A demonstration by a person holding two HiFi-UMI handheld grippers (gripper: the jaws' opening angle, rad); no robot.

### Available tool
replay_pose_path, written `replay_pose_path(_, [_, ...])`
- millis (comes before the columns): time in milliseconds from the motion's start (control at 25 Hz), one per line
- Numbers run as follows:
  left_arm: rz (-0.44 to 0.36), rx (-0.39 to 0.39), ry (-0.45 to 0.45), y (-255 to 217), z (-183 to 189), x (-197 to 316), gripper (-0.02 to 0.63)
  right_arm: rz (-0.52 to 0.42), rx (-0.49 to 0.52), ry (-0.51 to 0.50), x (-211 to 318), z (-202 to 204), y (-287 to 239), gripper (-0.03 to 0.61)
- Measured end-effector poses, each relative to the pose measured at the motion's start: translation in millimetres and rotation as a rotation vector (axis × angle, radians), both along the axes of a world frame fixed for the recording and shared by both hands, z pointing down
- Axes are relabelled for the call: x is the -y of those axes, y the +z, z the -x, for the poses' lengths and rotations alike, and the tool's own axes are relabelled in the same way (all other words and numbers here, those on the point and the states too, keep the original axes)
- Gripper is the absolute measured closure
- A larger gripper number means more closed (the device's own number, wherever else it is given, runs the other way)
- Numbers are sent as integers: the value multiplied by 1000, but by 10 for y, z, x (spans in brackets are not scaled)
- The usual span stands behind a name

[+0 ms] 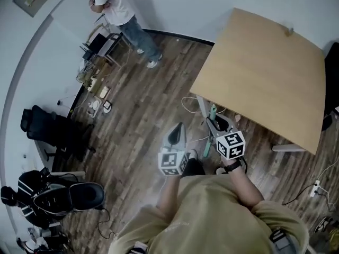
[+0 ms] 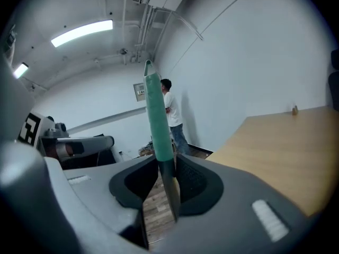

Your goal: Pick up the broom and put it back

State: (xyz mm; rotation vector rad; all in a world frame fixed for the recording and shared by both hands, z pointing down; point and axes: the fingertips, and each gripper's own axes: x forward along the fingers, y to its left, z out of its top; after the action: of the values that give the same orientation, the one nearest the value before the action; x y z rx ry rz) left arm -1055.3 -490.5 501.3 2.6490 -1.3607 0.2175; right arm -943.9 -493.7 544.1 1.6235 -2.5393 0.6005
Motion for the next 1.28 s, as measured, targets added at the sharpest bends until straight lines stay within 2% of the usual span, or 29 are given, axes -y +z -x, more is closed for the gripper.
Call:
replay_pose_path(120, [16, -5, 128, 134, -65, 406, 612, 18, -38, 56, 253, 49, 247, 472])
replay_pose_path(320, [84, 1, 229, 513, 62, 1026, 612, 125, -87, 175, 529, 121, 746, 480])
replay_pose_path(440, [137, 3, 294, 774, 100, 1201, 612, 186, -90, 265, 553, 130, 1054, 483])
replay_pose_path(560, [175, 12, 342, 1033, 141, 1307, 612, 213, -78, 259, 625, 301, 1404, 480])
replay_pose_path(640, [216, 22, 342, 1256, 224, 1354, 612, 244, -75, 240, 666, 461, 1694, 479])
replay_pose_path(760, [285, 34, 290, 1634, 356, 1480, 612, 338, -76, 244, 711, 564, 2149, 479])
replay_pose_path(920, [329, 32, 242, 1980, 496, 1712, 612, 442, -36, 277, 872, 604, 2723, 479])
replay_pose_path(1120, [371, 56, 211, 2442, 547, 1848, 612, 478, -11, 273, 1159, 609, 3193, 479])
replay_pose_path(1280, [404, 62, 199, 2612, 541, 1881, 612, 533, -7, 281, 1270, 604, 3533, 473])
